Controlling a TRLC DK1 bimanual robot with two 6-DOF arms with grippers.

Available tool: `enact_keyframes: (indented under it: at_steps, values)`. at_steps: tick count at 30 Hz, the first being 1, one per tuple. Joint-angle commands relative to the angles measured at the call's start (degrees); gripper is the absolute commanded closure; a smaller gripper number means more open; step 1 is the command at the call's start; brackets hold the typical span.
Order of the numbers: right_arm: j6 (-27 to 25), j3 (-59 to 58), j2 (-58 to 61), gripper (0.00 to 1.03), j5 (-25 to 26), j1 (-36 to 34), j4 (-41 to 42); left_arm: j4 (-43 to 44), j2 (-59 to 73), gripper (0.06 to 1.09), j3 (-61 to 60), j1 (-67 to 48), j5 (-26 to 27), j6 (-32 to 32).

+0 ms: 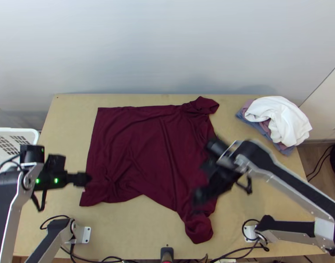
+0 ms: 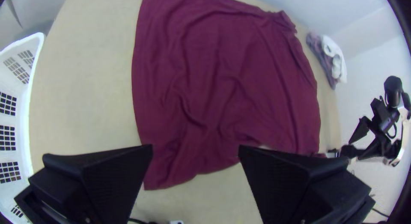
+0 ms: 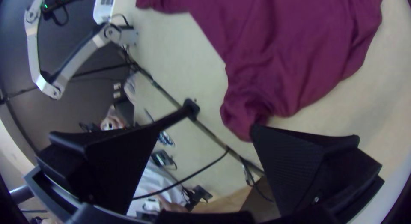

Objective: Fold the t-shirt

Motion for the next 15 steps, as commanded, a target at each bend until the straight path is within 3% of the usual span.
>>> enact_keyframes:
  at_steps: [1,6,11,15]
  values:
    - [1.99,5.59,-2.45,0.04,0.24,-18.33,13.27,16.80,11.37,0.11,3.83,1.51,0.38,-15.27]
    - [3.14,8.23,2.12,0.04,4.90,-25.71,21.18,33.67,20.34,0.11,4.80,-1.66,-7.70,-21.34]
    - [2.08,8.67,5.63,0.04,15.98,-26.59,29.18,41.49,32.64,0.11,9.72,-4.12,-14.82,-22.48]
    - [1.82,8.67,9.94,0.04,21.43,-27.82,34.98,45.10,42.92,0.11,16.75,-4.12,-18.78,-23.62]
